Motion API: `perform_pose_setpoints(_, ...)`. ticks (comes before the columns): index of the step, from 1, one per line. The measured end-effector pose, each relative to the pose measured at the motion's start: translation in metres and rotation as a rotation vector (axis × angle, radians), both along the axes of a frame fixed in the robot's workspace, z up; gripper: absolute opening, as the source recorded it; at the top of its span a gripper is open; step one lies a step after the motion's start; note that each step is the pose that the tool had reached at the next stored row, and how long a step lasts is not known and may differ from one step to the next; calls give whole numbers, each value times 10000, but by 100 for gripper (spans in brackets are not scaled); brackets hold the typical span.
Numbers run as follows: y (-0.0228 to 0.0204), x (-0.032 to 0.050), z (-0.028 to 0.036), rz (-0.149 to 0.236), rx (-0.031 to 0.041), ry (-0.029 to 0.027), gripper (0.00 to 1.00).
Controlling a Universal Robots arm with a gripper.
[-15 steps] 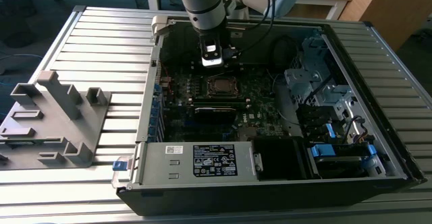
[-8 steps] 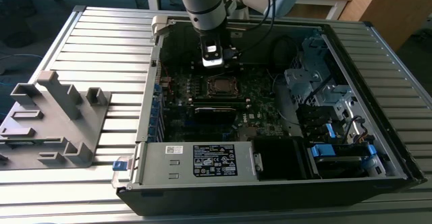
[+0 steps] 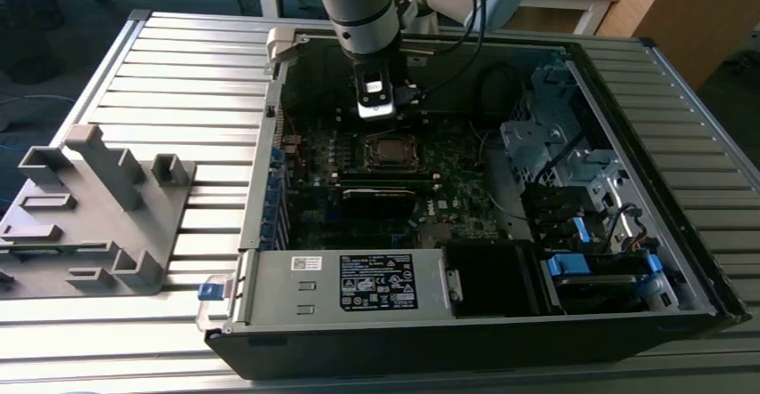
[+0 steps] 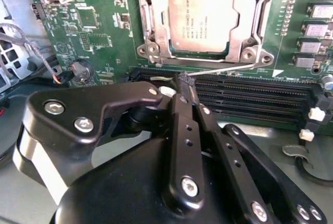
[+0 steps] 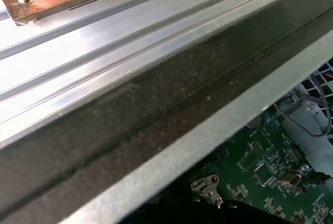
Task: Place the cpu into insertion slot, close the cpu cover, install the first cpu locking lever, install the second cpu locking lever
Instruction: 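Install the first cpu locking lever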
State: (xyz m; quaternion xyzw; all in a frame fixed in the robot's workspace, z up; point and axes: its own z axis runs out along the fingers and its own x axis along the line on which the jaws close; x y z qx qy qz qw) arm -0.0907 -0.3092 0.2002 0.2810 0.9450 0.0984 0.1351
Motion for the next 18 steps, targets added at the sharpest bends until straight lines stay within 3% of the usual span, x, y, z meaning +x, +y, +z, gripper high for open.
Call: perform_pose_setpoints(18,-8,39,-44,-2,-4,2,11)
